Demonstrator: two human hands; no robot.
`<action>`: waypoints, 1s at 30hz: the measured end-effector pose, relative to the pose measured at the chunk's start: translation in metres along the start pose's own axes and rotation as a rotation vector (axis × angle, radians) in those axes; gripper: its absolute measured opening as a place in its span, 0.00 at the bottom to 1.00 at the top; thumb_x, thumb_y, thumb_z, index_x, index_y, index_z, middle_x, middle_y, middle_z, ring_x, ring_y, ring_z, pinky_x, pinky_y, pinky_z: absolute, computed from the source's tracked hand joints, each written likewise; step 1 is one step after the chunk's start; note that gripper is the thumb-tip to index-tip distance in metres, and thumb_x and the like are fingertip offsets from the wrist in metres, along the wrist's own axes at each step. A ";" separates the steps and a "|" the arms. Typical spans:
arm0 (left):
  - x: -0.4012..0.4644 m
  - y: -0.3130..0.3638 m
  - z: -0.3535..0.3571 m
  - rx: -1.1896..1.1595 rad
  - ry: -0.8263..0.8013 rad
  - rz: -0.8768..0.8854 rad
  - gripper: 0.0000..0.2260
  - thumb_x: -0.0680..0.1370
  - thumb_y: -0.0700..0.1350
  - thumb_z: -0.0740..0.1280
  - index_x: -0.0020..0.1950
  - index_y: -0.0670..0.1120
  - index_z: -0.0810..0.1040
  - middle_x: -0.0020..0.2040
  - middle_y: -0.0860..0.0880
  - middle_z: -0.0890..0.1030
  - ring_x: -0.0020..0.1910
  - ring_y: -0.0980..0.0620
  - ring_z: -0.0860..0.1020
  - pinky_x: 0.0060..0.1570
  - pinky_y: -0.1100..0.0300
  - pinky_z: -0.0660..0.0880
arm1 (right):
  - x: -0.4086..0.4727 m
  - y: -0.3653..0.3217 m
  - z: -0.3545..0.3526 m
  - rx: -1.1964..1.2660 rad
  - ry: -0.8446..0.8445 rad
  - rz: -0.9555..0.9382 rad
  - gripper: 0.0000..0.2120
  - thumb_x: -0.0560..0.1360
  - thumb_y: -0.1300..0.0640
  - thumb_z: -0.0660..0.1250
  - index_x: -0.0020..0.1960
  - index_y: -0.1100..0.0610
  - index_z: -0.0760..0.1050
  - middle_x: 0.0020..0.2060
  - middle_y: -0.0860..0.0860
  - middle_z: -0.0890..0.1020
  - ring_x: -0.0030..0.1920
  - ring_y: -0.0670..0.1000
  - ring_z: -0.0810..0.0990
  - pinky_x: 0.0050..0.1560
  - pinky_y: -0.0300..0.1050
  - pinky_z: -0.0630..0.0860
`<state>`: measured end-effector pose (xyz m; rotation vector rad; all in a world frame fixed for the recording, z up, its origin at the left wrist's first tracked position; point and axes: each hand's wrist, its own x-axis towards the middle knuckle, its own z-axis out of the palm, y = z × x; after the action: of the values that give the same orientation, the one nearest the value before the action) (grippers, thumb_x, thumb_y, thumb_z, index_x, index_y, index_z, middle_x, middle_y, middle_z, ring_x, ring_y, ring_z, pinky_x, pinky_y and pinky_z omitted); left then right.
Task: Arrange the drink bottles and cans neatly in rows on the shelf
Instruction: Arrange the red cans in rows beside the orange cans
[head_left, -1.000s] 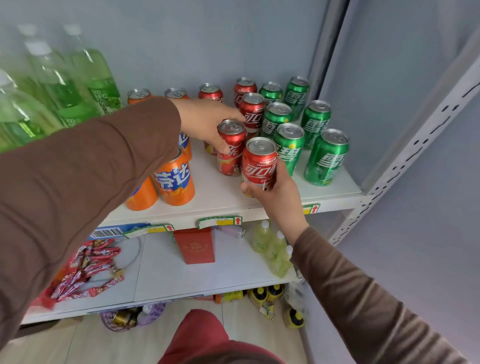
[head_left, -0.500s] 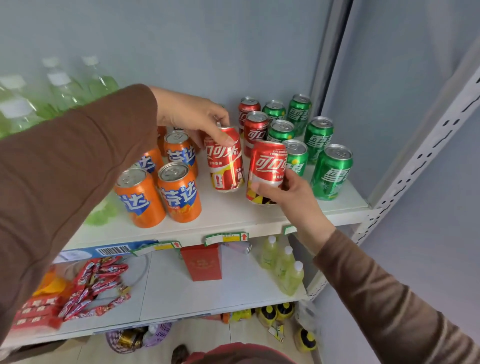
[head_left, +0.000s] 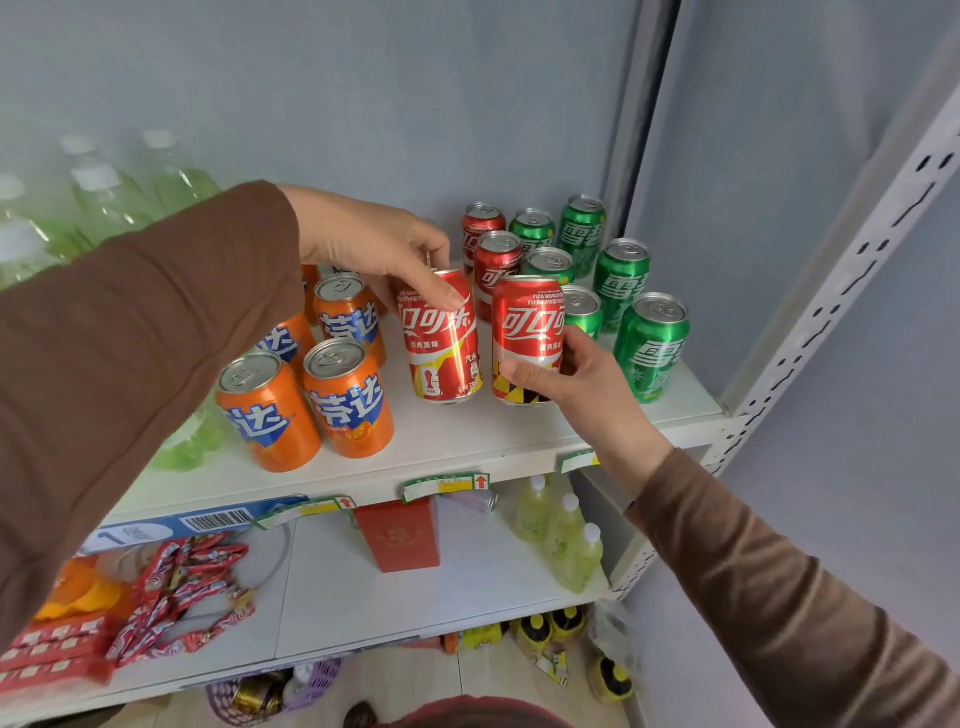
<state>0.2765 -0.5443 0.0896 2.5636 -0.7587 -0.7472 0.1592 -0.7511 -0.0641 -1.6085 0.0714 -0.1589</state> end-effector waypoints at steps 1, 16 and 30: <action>0.001 0.001 0.004 0.031 0.003 0.006 0.38 0.57 0.66 0.79 0.57 0.45 0.77 0.52 0.47 0.85 0.49 0.50 0.85 0.49 0.53 0.83 | 0.000 0.003 -0.001 -0.009 -0.004 -0.004 0.25 0.69 0.58 0.81 0.64 0.57 0.77 0.54 0.51 0.87 0.52 0.49 0.86 0.51 0.41 0.82; 0.009 -0.001 0.046 0.457 0.016 -0.028 0.28 0.61 0.67 0.77 0.49 0.53 0.72 0.47 0.53 0.80 0.43 0.52 0.78 0.41 0.54 0.74 | 0.006 0.045 0.005 -0.226 -0.032 -0.058 0.36 0.59 0.44 0.84 0.63 0.49 0.75 0.54 0.47 0.86 0.55 0.48 0.85 0.61 0.57 0.80; 0.006 0.007 0.047 0.451 -0.033 -0.095 0.34 0.64 0.61 0.79 0.64 0.47 0.73 0.57 0.49 0.81 0.45 0.54 0.77 0.39 0.66 0.73 | 0.000 0.033 0.001 -0.223 -0.123 -0.042 0.37 0.63 0.38 0.81 0.67 0.47 0.73 0.59 0.45 0.84 0.60 0.46 0.83 0.66 0.55 0.78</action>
<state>0.2504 -0.5619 0.0531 3.0142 -0.9074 -0.7146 0.1611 -0.7518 -0.0969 -1.8398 -0.0415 -0.0858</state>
